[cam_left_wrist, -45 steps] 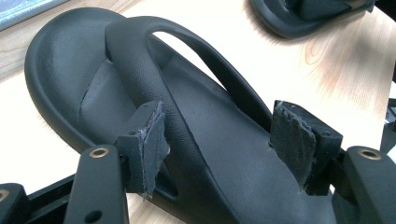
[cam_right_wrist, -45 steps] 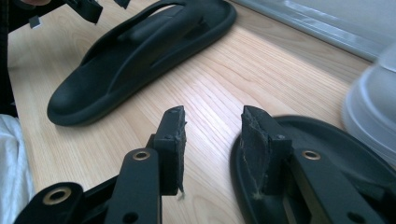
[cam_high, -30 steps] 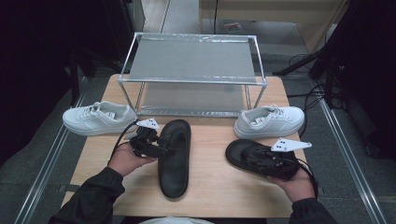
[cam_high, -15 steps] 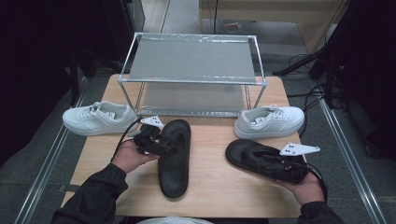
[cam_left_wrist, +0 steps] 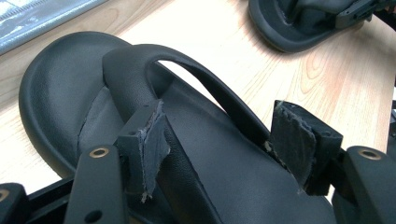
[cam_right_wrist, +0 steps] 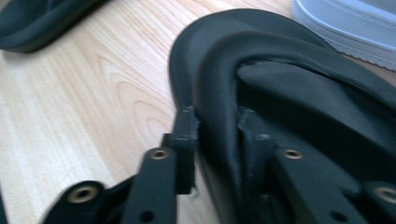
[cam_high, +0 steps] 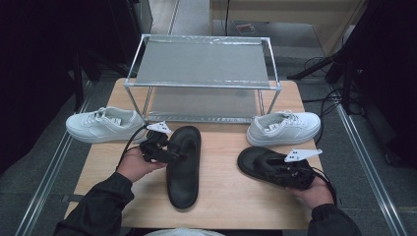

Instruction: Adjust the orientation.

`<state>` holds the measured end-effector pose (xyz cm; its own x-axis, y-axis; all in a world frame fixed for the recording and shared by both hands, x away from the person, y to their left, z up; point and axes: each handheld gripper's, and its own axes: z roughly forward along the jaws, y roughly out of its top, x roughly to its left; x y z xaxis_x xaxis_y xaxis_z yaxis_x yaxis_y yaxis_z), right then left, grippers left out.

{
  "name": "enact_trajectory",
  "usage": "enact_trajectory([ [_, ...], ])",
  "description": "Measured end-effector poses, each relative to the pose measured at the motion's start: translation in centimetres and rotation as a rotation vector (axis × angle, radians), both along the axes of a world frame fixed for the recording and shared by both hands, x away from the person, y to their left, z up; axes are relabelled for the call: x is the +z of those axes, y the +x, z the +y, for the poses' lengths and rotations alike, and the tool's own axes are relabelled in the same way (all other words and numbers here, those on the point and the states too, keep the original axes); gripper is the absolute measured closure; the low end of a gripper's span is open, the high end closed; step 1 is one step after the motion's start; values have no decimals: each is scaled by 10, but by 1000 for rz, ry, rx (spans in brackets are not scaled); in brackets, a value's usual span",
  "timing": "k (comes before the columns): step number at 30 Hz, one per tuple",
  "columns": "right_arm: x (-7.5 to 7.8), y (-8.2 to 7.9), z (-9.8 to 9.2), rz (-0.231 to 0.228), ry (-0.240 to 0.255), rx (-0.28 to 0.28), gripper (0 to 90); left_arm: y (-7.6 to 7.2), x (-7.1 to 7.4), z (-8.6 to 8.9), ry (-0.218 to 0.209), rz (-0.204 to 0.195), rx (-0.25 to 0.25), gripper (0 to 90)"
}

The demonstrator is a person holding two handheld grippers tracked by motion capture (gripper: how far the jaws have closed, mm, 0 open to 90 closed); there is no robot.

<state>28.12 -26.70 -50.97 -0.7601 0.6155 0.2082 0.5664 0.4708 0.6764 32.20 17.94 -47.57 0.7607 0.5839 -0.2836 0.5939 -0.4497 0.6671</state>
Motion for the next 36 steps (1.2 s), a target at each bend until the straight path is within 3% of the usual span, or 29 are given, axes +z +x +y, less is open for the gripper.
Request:
enact_trajectory([
  [6, 9, -1, 4, 3, 24, -14, 776, 0, 1, 1, -5, -3, 7, 358],
  [10, 16, -3, 12, 31, 36, -22, 778, 0, 1, 1, -5, -9, 6, 358],
  [13, 24, -6, 24, 39, 57, -18, 778, -1, 1, 1, -7, -12, 7, 358],
  [18, 36, -9, 46, 15, 76, -9, 776, -2, 3, 3, -6, -21, 11, 358],
  [21, 40, -7, 58, 28, 89, -19, 776, -3, 3, 3, -8, -26, 9, 359],
  [28, 41, 3, 90, 55, 85, -46, 777, -7, 5, 5, -11, -37, 11, 359],
  [36, 35, 23, 113, 70, 76, -104, 777, -11, 5, 11, -13, -44, 22, 359],
])
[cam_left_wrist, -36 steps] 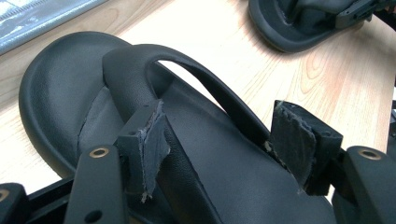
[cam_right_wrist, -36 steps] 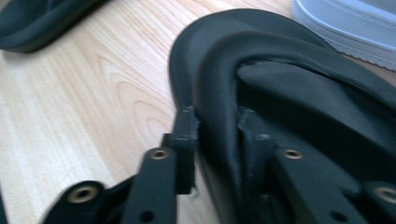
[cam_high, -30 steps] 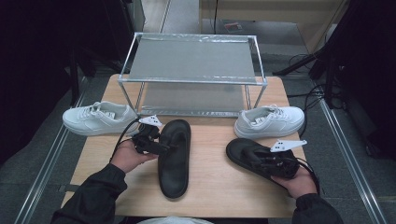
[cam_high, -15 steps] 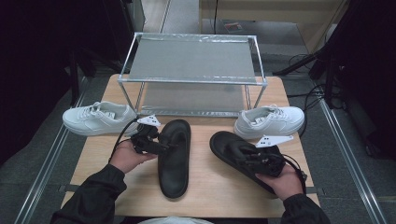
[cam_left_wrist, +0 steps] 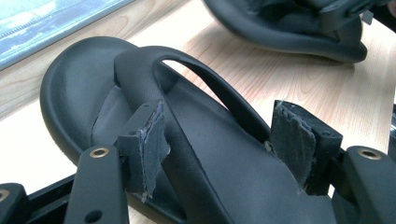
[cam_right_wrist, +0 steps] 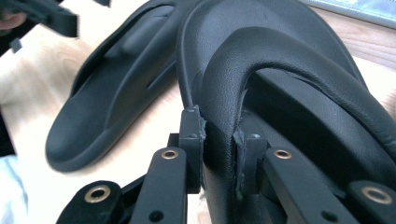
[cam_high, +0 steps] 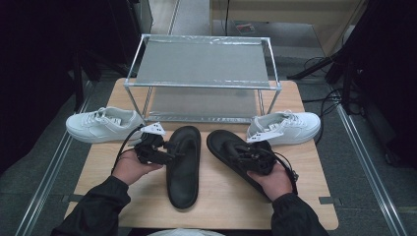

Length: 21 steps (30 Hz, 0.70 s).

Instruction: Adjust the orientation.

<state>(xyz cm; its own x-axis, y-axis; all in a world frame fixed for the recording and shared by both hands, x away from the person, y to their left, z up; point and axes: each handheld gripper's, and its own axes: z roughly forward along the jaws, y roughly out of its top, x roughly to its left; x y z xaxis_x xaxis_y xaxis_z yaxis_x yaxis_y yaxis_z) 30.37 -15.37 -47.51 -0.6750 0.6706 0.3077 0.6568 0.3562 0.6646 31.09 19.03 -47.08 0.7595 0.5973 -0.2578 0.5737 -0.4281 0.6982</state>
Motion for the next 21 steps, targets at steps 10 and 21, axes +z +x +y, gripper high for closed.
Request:
enact_trajectory([
  [10, -15, 22, 27, 4, -49, -56, 777, -9, 0, 7, -9, -13, 12, 362],
  [21, -26, 37, 44, 3, -44, -107, 780, -15, -2, 11, -9, -9, 30, 361],
])
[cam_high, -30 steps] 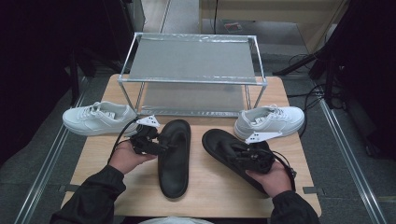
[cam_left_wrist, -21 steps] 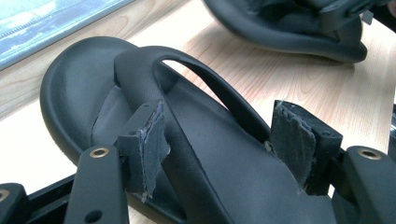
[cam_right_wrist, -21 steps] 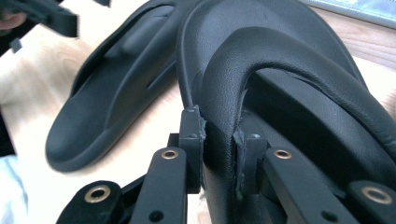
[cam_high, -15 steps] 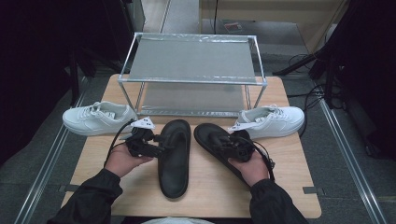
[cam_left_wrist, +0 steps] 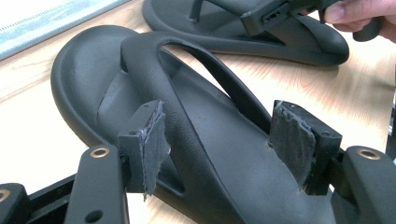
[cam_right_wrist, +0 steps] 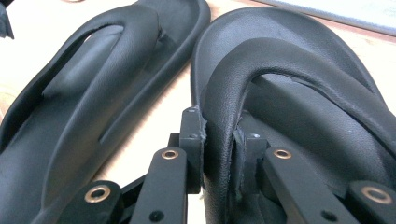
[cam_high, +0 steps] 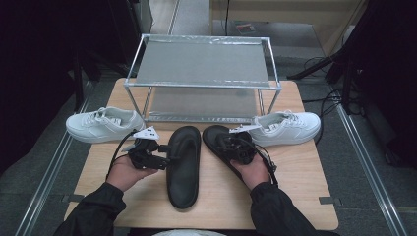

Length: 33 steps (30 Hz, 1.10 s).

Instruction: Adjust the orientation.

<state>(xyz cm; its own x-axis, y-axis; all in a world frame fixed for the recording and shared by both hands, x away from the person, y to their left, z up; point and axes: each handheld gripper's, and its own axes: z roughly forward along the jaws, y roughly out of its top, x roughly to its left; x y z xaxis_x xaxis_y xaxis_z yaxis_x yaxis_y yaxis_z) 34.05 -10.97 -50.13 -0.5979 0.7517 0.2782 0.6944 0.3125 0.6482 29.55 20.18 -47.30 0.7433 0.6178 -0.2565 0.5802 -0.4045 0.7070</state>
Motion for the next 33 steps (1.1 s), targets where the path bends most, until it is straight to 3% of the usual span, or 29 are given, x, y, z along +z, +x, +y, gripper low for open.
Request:
enact_trajectory([
  [6, -5, 5, 8, -6, -6, -18, 780, -2, -1, 2, -1, 4, 5, 360],
  [11, -7, 9, 11, 3, 17, -20, 772, -3, -2, 4, 3, 3, 7, 359],
  [19, 7, 3, -1, -16, 44, 14, 636, 0, -2, 11, -12, 0, 33, 359],
  [23, 19, -8, -13, -55, 48, 45, 681, 1, -3, 13, -14, 2, 45, 359],
  [28, 22, -16, -29, -60, 52, 57, 691, 5, -6, 15, 0, 6, 55, 359],
  [33, 16, -14, -38, -63, -7, 55, 775, 7, -8, 17, 1, 10, 60, 359],
])
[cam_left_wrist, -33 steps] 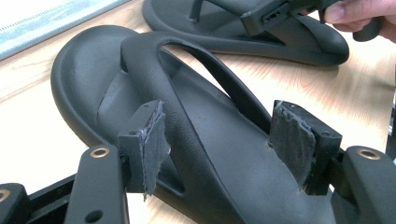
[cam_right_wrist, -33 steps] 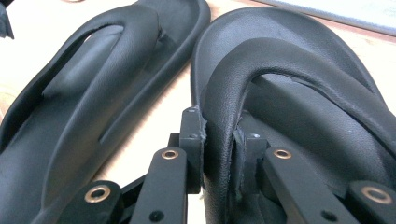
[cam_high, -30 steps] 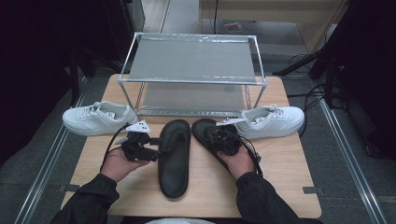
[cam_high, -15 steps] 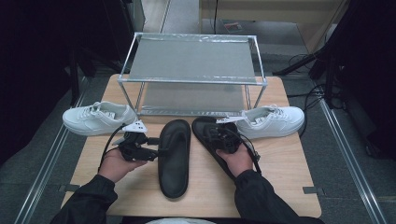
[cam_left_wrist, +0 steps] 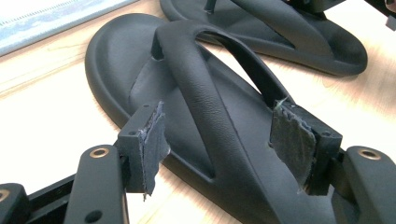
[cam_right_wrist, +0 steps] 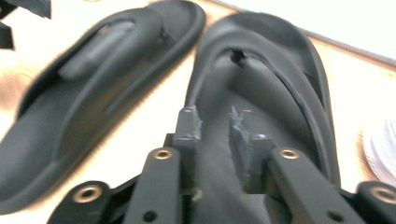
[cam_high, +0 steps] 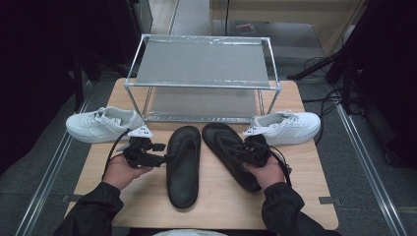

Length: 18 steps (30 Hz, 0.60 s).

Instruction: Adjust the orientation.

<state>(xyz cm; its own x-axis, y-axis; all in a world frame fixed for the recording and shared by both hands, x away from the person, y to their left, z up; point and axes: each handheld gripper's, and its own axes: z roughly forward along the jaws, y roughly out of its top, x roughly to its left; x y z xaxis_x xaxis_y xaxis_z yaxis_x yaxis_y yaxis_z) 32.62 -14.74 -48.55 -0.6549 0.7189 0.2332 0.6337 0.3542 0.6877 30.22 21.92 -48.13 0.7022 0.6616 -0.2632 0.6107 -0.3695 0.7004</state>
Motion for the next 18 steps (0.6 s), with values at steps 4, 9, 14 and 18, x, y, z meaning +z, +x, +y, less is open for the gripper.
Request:
enact_trajectory([
  [4, -6, 3, 3, 37, -27, 14, 830, 1, -2, 1, 2, 16, 9, 396],
  [9, -10, 2, 11, 43, -59, 37, 837, 1, -2, 2, -9, 44, 28, 539],
  [14, -10, 2, 12, 47, -57, 37, 842, 4, -3, 6, -22, 69, 28, 706],
  [18, -11, 1, 16, 53, -47, 49, 840, 7, -6, 7, -8, 84, 30, 813],
])
